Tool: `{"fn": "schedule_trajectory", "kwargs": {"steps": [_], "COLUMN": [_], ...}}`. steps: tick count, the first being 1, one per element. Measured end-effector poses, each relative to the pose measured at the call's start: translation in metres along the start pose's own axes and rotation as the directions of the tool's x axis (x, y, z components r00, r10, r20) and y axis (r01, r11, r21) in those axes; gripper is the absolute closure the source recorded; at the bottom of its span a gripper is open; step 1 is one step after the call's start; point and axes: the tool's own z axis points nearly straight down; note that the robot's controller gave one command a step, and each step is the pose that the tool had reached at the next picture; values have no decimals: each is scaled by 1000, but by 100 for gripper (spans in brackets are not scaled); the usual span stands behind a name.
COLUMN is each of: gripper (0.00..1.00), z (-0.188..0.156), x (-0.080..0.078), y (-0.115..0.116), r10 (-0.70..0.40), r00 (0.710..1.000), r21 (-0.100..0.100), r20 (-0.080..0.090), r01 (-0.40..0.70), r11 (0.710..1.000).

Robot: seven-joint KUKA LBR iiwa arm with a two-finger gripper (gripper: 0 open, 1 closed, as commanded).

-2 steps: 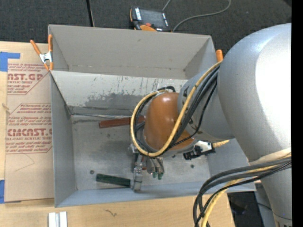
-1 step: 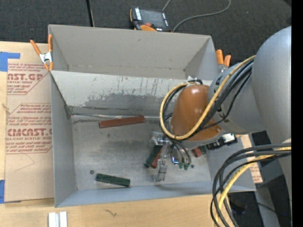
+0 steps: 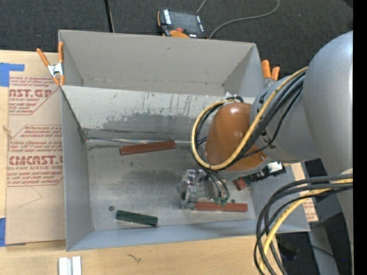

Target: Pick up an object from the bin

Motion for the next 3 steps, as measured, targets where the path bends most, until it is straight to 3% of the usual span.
{"fn": "schedule_trajectory", "kwargs": {"steps": [1, 2, 3], "gripper": [0, 0, 100], "z": [0, 0, 0], "x": [0, 0, 0], "y": [0, -60, -56], "r10": [0, 35, 30], "r00": [1000, 999, 1000], "r21": [0, 3, 0], "r20": [-1, -2, -2], "r01": [0, -35, -30], "r11": [1000, 999, 1000]}}
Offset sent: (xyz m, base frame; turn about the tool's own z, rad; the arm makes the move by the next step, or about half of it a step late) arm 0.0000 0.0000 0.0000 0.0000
